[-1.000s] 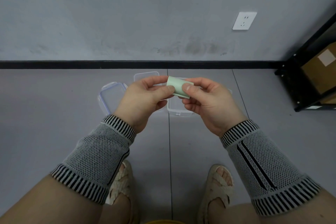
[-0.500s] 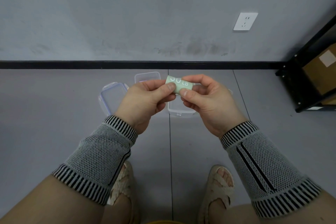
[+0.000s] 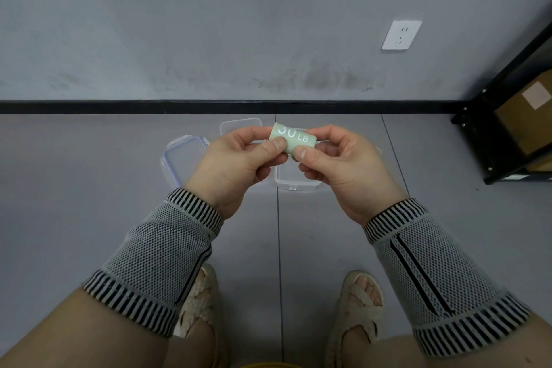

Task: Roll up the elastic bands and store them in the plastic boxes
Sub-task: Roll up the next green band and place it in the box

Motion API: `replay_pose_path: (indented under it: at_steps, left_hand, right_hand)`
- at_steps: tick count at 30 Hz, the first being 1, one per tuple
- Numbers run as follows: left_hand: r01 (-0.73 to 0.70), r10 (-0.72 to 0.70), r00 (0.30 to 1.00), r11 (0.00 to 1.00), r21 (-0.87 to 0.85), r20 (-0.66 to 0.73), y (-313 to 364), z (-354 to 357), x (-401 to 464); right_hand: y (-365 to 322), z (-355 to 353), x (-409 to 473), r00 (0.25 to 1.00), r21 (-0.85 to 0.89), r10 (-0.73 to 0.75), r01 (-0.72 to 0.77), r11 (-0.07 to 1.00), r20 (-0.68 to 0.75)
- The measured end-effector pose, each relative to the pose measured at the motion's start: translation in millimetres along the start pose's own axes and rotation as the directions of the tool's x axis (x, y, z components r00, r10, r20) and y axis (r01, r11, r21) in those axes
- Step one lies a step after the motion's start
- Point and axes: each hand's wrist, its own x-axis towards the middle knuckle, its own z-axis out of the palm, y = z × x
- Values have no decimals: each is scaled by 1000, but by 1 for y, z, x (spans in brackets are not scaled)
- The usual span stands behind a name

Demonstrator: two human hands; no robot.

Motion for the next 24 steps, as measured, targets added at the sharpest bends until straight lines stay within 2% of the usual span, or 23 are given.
replay_pose_path:
  at_steps: [7,16,24]
  left_hand:
    - [-25,25,1000,999,22,-13,0,0,-1]
    - [-152,154,984,988,30,-85,-1,5,-1]
    - [-145,144,985,989,-9,-91,-4,5,0]
  right_hand:
    - [0,3,0,999,62,33,-33,998,-10]
    - [3,8,2,988,336,129,-91,938,-90]
    - [4,12,2,986,355,127,-81,931,-108]
